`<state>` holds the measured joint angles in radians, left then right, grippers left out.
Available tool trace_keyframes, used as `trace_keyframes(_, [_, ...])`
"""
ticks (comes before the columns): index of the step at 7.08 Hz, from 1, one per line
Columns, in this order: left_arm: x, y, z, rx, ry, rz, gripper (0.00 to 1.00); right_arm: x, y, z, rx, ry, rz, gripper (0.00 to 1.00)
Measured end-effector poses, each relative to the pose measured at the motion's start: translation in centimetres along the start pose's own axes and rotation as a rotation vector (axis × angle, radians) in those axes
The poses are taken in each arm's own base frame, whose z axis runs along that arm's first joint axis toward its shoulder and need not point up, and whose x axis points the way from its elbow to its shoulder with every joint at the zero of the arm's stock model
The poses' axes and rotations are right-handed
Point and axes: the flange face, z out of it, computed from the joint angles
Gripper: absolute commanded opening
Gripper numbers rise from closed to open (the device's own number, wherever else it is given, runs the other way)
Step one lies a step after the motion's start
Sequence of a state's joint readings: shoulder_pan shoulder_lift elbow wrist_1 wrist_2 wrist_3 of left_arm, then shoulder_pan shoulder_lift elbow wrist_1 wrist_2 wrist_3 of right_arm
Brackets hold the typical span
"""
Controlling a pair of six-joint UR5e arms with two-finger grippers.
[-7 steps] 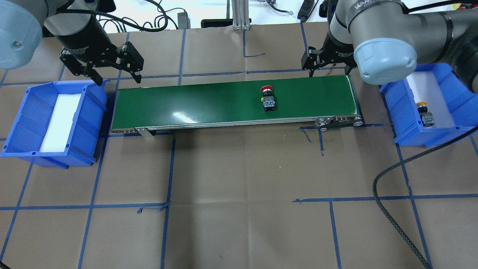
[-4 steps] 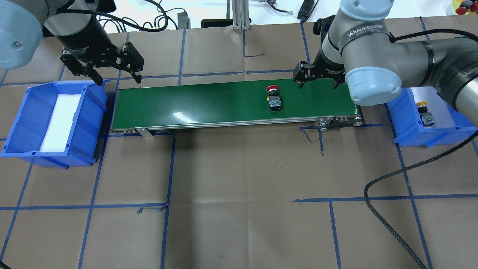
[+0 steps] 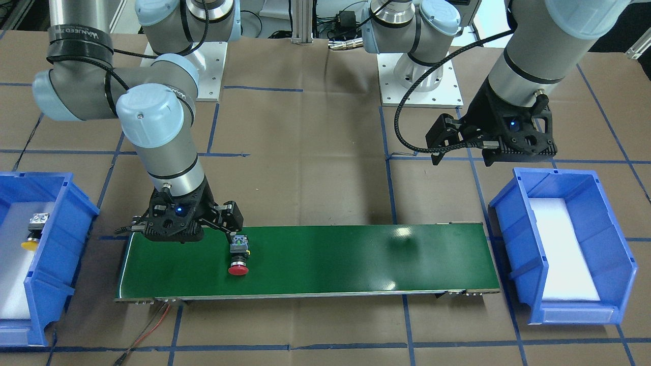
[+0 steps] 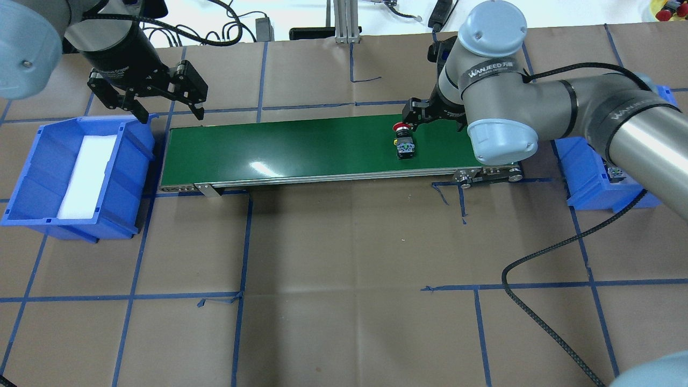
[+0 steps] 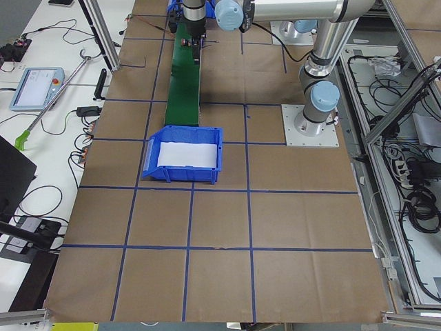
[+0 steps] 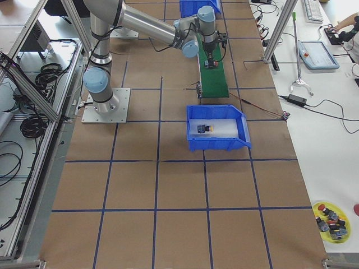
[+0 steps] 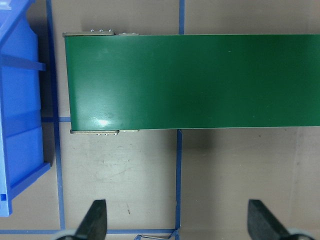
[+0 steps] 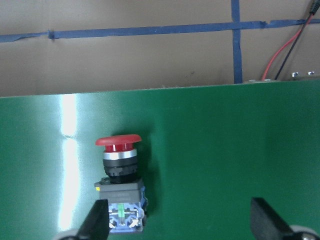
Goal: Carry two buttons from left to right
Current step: 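Close the right gripper on the red button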
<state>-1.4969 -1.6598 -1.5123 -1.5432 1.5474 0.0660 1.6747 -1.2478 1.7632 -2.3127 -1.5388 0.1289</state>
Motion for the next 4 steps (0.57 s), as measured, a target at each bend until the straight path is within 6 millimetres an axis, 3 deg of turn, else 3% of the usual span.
trace_keyframes(4, [0.0, 0.0, -0.2, 0.003, -0.004, -0.001, 1.00, -0.3, 0.0, 2.7, -0.029, -0.001, -0.005, 0.99])
